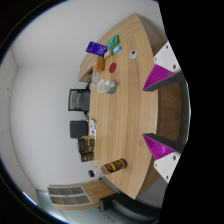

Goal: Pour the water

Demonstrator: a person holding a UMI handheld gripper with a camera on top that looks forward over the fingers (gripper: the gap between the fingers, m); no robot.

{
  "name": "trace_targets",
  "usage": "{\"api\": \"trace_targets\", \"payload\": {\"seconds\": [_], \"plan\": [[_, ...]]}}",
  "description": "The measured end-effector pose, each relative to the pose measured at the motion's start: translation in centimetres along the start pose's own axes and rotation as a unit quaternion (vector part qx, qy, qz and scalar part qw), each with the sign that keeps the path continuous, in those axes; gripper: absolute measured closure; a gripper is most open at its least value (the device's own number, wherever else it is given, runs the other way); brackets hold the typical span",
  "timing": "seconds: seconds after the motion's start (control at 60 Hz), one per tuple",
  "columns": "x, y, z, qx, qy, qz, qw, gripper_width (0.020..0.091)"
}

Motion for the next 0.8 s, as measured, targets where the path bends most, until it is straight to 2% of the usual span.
{"api": "trace_targets", "payload": {"seconds": [0.217, 0.467, 0.733, 0.8], "plan": [[1.5, 13.1, -2.7, 0.039, 0.000, 0.010, 0.999, 0.0246], [7.7, 27.1, -8.7, 0.036, -0.041, -0.002, 0.999, 0.0244], [13.5, 31.9, -16.8, 0.001, -0.087, -0.011, 0.996, 0.0245], [14.3, 32.1, -19.0, -0.005, -0.096, -0.008, 0.995, 0.0281]]}}
Point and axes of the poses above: the point between the fingertips, and its own axes, seen from behind it with the camera up: y to the left, x up, z backward, against the way the camera looks, the point moved 5 cm from there along z, backward, against the way the camera looks, and after that the axes turned 13 degrees about y, right-handed, at the moved point
